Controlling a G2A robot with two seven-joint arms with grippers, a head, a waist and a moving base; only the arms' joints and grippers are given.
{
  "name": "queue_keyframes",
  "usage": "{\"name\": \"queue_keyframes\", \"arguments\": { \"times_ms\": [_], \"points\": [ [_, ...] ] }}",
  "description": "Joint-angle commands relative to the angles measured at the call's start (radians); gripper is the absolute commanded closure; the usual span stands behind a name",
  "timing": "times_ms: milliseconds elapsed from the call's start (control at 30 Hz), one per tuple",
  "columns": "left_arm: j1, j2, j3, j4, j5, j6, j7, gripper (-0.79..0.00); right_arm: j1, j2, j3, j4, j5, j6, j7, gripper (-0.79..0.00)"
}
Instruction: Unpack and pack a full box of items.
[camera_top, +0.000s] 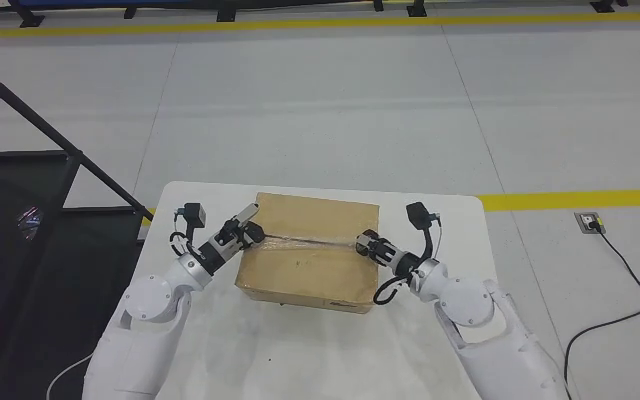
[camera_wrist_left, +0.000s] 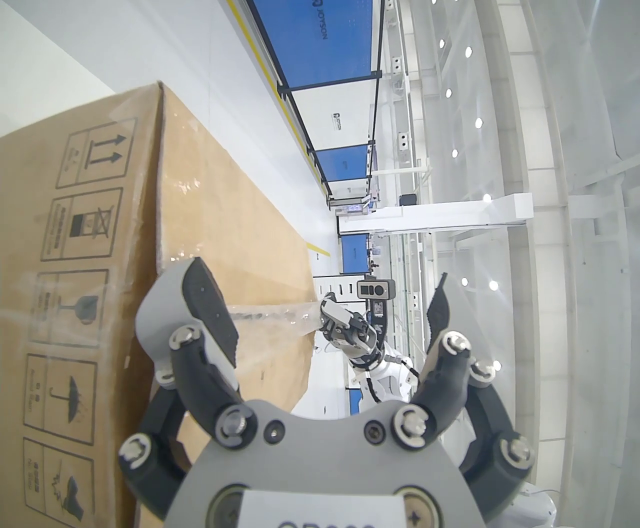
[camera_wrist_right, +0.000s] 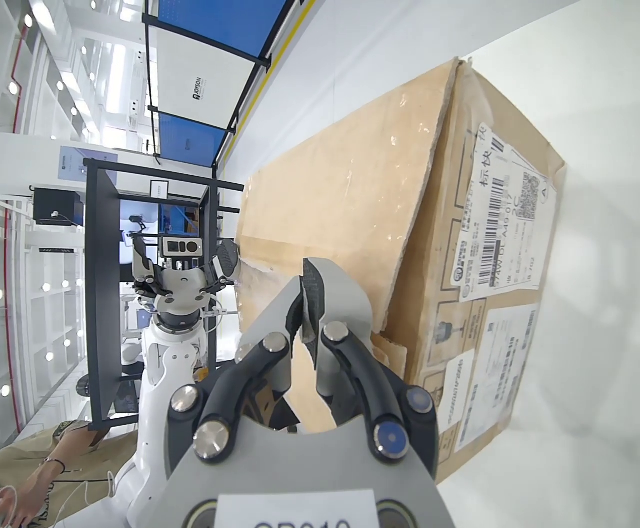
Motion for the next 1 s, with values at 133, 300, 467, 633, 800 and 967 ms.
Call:
{"name": "queue_keyframes", "arguments": {
  "times_ms": [133,300,467,633,800,967],
  "points": [
    [-0.005,-0.001,0.01,0.007,0.002,0.0,0.001,-0.785,-0.007,0.001,-0.004,-0.011,-0.023,0.009,-0.004,-0.391],
    [-0.005,0.0,0.013,0.006,0.003,-0.002,0.002,-0.785,-0.018,0.002,0.005,-0.028,-0.033,0.007,-0.016,-0.582],
    [-0.002,0.0,0.014,0.006,0.001,-0.003,0.004,-0.785,-0.044,0.004,0.027,-0.069,-0.055,0.028,-0.086,-0.736],
    [0.002,0.001,0.011,0.004,-0.003,-0.007,0.004,-0.785,-0.104,0.003,0.059,-0.152,-0.026,-0.058,-0.19,-0.785],
    [0.005,0.002,0.01,0.0,-0.006,-0.009,0.006,-0.785,-0.071,-0.002,0.017,-0.14,0.011,-0.123,-0.113,-0.366],
    [0.01,0.002,0.011,-0.009,-0.009,-0.01,0.008,-0.785,0.044,-0.019,-0.057,-0.029,0.066,-0.141,-0.022,-0.095]
  ]
}}
